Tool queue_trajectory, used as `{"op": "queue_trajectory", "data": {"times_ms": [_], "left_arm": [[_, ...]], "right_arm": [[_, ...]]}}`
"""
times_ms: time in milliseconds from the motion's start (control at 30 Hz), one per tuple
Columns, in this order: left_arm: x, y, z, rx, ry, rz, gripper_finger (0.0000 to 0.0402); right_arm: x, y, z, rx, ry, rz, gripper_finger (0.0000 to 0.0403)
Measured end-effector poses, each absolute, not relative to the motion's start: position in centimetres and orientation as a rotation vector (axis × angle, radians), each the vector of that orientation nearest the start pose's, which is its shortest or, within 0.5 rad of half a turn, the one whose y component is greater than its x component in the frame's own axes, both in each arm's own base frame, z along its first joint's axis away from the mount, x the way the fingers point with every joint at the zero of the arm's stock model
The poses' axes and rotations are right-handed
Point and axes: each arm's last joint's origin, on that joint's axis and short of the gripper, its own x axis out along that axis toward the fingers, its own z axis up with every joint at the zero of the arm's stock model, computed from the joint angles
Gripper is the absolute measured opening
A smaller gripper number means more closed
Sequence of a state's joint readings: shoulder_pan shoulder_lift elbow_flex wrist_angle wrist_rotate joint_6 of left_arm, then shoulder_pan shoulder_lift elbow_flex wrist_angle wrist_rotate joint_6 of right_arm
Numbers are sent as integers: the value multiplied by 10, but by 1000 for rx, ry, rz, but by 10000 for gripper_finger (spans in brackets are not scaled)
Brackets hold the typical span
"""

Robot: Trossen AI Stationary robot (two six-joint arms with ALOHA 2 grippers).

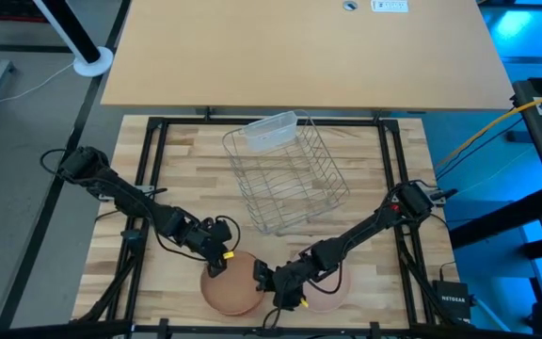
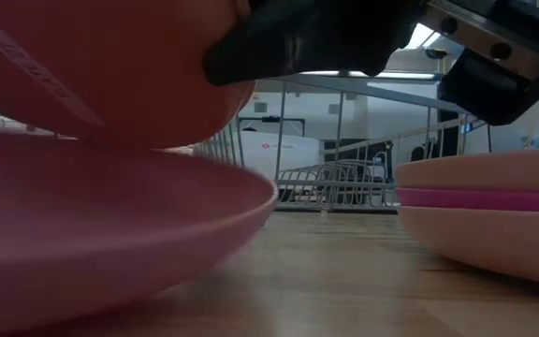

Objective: Sort dishes
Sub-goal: Put the brown plate in the dish rack

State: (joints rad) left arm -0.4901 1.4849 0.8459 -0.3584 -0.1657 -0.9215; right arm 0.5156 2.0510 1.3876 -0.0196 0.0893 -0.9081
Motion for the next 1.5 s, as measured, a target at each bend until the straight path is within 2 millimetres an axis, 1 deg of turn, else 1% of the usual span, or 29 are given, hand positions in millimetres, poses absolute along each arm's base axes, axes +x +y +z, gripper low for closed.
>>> {"op": "queue_trajectory", "data": {"times_ms": [100, 233, 433, 600, 700, 767, 900, 967, 1000, 1367, 1500], "left_arm": [[254, -122, 188, -542, 983, 178, 101], [258, -112, 191, -649, 977, 226, 118], [262, -104, 191, -795, 1072, 152, 118], [262, -102, 191, -889, 1144, 92, 113], [262, -102, 192, -913, 1167, 73, 103], [262, -102, 191, -915, 1171, 71, 89], [262, -102, 192, -923, 1172, 63, 40], [262, -102, 192, -924, 1173, 60, 16], [261, -103, 192, -923, 1175, 61, 11], [260, -102, 190, -899, 1182, 98, 1], [260, -101, 190, -895, 1174, 107, 1]], "right_arm": [[390, 218, 173, -1067, 433, 686, 19], [390, 218, 173, -1070, 435, 680, 15], [390, 217, 173, -1117, 460, 599, 17], [391, 216, 173, -1149, 458, 593, 14], [391, 216, 173, -1156, 459, 590, 16], [391, 216, 173, -1156, 460, 590, 17], [390, 216, 172, -1157, 464, 601, 17], [390, 217, 172, -1152, 460, 616, 26], [390, 217, 172, -1149, 456, 621, 32], [390, 218, 174, -1137, 444, 612, 108], [389, 221, 174, -1094, 452, 604, 137]]}}
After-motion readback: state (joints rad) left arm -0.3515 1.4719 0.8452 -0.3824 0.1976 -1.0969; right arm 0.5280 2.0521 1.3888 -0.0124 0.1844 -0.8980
